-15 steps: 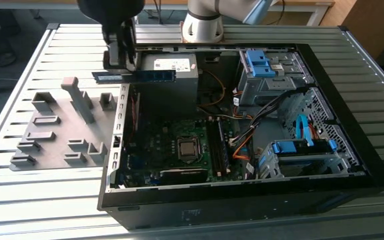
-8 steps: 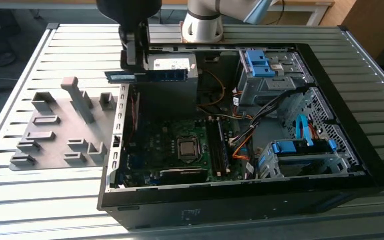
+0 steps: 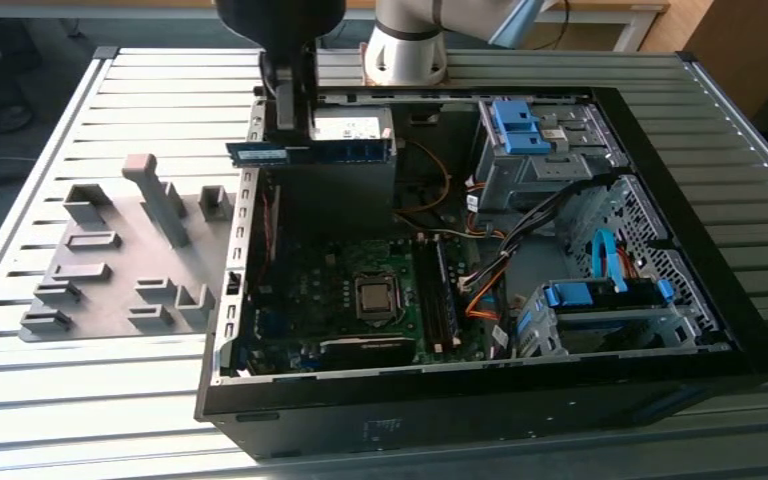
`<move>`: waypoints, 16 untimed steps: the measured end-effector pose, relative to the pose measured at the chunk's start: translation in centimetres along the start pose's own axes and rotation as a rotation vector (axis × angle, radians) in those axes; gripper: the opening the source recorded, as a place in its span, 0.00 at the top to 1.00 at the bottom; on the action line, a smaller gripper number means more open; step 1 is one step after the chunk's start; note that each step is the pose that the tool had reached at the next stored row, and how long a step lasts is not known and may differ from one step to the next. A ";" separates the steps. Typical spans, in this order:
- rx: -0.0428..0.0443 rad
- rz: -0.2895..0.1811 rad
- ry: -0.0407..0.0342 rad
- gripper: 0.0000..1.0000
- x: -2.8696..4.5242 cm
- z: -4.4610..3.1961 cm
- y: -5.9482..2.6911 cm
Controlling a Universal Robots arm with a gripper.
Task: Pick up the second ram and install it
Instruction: 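Pick up the second ram and move it above second insertion slot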
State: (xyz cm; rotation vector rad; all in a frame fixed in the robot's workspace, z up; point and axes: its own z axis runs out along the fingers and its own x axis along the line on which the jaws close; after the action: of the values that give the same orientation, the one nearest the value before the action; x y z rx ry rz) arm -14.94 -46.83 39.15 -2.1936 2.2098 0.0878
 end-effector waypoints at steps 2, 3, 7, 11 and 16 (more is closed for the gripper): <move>0.0000 0.000 0.0000 0.86 0.00 -0.01 -0.46; 0.0000 0.000 0.0000 0.86 -0.01 -0.01 -0.70; 0.0000 0.000 0.0000 0.86 -0.01 -0.04 -1.68; -0.0001 0.000 0.0001 0.86 -0.02 -0.06 -2.61; 0.0000 0.000 0.0000 0.86 -0.03 -0.08 -3.78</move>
State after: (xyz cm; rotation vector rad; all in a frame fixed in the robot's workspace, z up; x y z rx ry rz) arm -11.16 -46.83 39.14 -2.1936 2.2097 0.0878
